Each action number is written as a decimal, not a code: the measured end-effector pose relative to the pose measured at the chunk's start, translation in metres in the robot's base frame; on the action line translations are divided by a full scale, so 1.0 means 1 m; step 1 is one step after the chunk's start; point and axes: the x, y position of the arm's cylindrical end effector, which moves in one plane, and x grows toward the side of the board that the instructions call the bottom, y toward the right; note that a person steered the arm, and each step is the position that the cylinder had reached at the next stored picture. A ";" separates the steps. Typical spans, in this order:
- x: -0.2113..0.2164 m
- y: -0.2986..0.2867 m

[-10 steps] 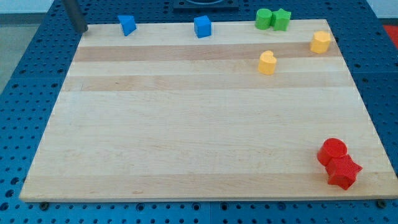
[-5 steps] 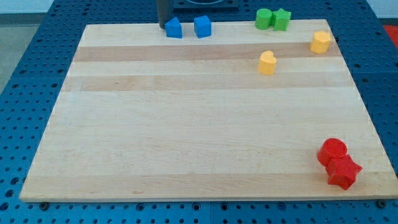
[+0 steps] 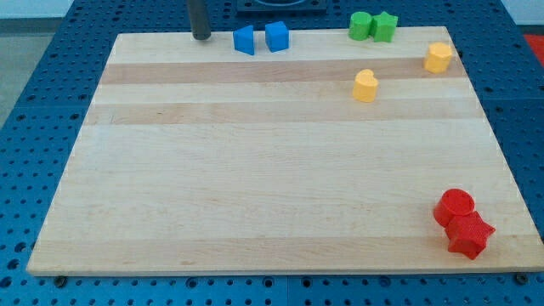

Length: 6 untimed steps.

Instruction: Move the blue triangle closely to the blue cube

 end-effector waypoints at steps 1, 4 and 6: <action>0.005 0.005; 0.009 0.069; 0.009 0.070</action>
